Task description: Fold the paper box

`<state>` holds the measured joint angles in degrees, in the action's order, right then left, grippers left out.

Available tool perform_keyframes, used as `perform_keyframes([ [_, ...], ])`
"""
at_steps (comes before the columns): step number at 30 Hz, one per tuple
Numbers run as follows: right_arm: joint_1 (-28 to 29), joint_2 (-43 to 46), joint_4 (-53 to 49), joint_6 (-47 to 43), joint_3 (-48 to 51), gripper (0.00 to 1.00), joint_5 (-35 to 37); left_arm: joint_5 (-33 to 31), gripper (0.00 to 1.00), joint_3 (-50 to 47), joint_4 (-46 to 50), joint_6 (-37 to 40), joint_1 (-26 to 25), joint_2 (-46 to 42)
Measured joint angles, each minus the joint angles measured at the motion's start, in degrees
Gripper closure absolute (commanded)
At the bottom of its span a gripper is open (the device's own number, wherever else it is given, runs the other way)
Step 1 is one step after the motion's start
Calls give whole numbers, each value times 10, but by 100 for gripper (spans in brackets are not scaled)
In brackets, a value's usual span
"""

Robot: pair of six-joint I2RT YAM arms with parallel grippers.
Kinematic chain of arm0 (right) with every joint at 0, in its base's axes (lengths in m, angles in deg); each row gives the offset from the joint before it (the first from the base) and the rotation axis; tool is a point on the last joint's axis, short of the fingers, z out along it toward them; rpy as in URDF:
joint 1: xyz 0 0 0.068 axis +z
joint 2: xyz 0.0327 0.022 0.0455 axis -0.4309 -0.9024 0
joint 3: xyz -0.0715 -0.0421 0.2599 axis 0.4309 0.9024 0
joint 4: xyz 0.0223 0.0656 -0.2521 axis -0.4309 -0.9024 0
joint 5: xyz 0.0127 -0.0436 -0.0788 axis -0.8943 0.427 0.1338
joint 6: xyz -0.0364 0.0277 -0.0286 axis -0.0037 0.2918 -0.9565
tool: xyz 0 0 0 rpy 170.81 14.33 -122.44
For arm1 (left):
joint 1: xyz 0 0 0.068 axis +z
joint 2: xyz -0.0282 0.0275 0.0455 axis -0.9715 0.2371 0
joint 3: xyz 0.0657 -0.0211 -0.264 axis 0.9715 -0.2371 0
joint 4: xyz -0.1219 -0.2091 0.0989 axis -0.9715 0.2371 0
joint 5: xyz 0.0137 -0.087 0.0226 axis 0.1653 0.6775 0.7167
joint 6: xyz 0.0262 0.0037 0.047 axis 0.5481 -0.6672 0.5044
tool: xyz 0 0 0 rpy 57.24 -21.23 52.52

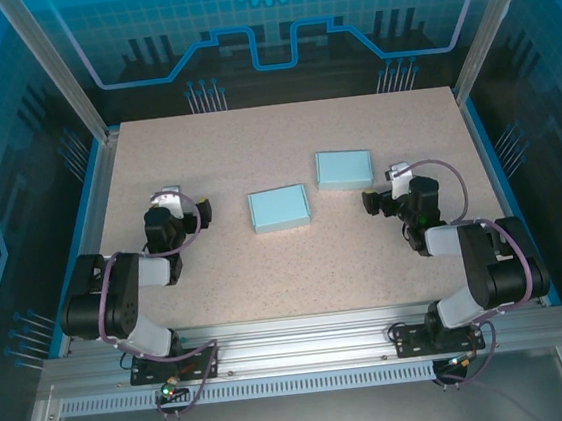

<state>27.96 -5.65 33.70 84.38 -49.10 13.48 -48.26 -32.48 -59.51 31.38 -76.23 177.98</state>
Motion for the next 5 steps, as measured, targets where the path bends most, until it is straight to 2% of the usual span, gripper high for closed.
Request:
perform_keyframes([
  [5, 0, 0, 0, 0, 0, 0, 0, 0, 1, 0, 0, 0, 0, 0],
])
